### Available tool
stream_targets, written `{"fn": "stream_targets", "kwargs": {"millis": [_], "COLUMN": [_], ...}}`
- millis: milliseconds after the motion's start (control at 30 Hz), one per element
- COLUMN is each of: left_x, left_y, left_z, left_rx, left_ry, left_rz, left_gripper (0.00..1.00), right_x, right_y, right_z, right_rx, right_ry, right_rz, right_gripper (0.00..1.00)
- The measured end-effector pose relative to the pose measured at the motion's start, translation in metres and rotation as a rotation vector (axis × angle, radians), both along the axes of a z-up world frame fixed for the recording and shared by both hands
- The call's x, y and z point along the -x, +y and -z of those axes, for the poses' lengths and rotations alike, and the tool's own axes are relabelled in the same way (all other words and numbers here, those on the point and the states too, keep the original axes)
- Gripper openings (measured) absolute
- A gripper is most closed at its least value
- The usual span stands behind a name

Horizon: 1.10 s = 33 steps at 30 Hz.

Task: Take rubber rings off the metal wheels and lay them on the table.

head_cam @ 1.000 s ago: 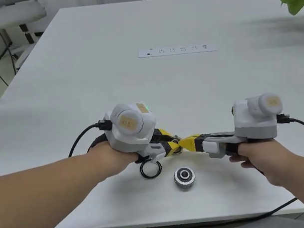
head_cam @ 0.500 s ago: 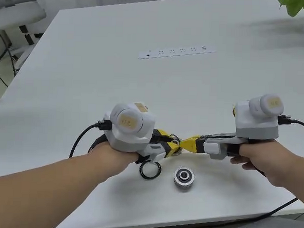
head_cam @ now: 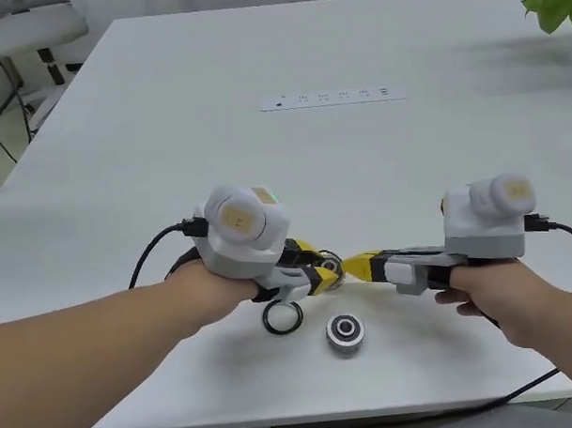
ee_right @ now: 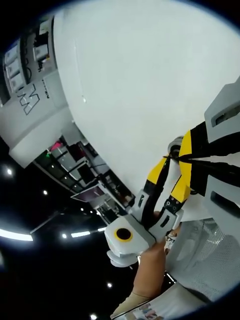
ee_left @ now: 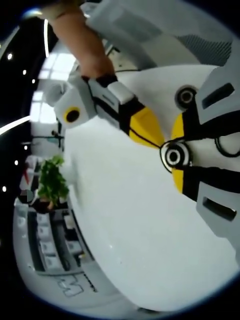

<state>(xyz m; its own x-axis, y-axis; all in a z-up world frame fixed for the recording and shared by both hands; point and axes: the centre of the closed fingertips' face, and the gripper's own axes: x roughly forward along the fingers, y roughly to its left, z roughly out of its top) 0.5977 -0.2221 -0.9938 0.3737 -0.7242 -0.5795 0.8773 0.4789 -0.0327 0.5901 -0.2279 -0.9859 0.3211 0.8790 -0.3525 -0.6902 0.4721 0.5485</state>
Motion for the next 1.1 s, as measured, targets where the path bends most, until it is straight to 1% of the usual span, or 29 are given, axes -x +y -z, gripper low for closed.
{"fn": "stream_targets", "kwargs": {"millis": [100, 200, 333, 500, 600, 733, 833, 900, 1000, 1100], "left_x": [0.0, 0.0, 0.002, 0.01, 0.018, 0.024, 0.03, 0.031, 0.036, 0.041], "left_y": [0.003, 0.008, 0.015, 0.024, 0.029, 0.037, 0.042, 0.049, 0.054, 0.061], "left_z": [-0.007, -0.017, -0.025, -0.033, -0.041, -0.05, -0.056, -0.058, -0.063, -0.067], "left_rx": [0.012, 0.035, 0.042, 0.048, 0.057, 0.07, 0.083, 0.088, 0.098, 0.108], "left_ry": [-0.012, -0.02, -0.032, -0.044, -0.053, -0.066, -0.068, -0.072, -0.074, -0.079], "left_rz": [0.004, -0.003, 0.0, 0.014, 0.024, 0.031, 0.028, 0.025, 0.019, 0.012], "left_gripper": [0.24, 0.26, 0.29, 0.35, 0.38, 0.43, 0.47, 0.49, 0.52, 0.55], "right_x": [0.0, -0.001, -0.001, 0.001, 0.003, 0.005, 0.006, 0.008, 0.011, 0.014], "right_y": [0.0, 0.0, 0.0, 0.002, 0.003, 0.006, 0.009, 0.011, 0.016, 0.021], "right_z": [-0.002, -0.007, -0.012, -0.018, -0.021, -0.027, -0.031, -0.033, -0.037, -0.039], "right_rx": [-0.004, -0.015, -0.028, -0.037, -0.043, -0.049, -0.054, -0.055, -0.062, -0.061], "right_ry": [-0.003, -0.006, -0.01, -0.014, -0.014, -0.018, -0.02, -0.022, -0.02, -0.02], "right_rz": [0.002, 0.004, 0.006, 0.001, -0.002, -0.008, -0.017, -0.024, -0.037, -0.054], "right_gripper": [0.0, 0.0, 0.0, 0.0, 0.0, 0.0, 0.0, 0.0, 0.0, 0.0]}}
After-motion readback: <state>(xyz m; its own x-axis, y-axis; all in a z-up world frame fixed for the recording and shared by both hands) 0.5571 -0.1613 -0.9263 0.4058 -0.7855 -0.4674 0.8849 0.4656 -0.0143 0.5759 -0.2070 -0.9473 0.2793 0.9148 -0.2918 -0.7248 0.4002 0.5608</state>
